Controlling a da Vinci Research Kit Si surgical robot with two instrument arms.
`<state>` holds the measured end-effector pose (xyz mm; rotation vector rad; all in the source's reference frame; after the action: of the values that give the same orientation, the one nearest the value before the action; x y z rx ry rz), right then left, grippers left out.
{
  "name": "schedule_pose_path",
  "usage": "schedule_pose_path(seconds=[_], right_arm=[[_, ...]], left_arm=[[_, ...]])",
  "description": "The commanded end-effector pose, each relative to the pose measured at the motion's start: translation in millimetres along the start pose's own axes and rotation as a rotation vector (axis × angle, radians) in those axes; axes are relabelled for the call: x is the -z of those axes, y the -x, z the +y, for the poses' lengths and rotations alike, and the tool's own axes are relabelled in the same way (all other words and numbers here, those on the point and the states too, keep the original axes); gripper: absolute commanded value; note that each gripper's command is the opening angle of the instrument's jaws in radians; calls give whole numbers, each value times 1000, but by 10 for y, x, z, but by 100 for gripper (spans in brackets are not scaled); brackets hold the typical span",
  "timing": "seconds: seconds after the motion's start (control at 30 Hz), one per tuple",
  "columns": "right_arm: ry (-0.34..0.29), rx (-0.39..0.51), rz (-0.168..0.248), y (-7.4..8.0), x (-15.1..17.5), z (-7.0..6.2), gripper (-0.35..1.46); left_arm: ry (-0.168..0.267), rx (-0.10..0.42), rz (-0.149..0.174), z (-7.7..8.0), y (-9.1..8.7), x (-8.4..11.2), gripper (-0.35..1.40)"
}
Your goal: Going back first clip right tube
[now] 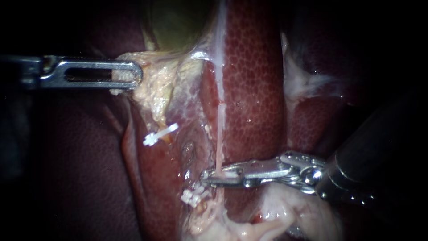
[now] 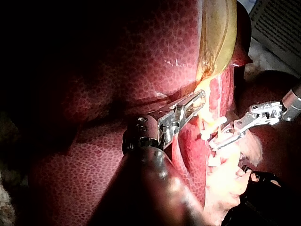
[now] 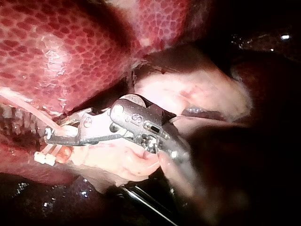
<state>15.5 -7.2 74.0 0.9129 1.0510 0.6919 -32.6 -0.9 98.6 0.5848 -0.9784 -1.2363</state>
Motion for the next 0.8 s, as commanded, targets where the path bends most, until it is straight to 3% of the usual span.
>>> schedule_pose_path(seconds=[0.03, 0.33, 0.43, 0.5, 0.63, 0.8], right_arm=[[0, -1, 0, 0, 0, 0, -35], [-3, -6, -2, -1, -1, 1, -35], [-6, -8, 24, -3, -4, 1, 14], [-2, -3, 27, -5, -8, 0, 37], [7, 26, 34, -7, -12, 0, 53], [42, 105, 57, -12, -6, 1, 59]], left_arm=[[-1, 0, 0, 0, 0, 0, -35], [-1, 0, 0, 0, 0, 0, -35], [-1, 0, 0, 0, 0, 0, -35], [-1, 0, 0, 0, 0, 0, -35], [-1, 0, 0, 0, 0, 0, -35], [-1, 0, 1, 0, 0, 1, -35]])
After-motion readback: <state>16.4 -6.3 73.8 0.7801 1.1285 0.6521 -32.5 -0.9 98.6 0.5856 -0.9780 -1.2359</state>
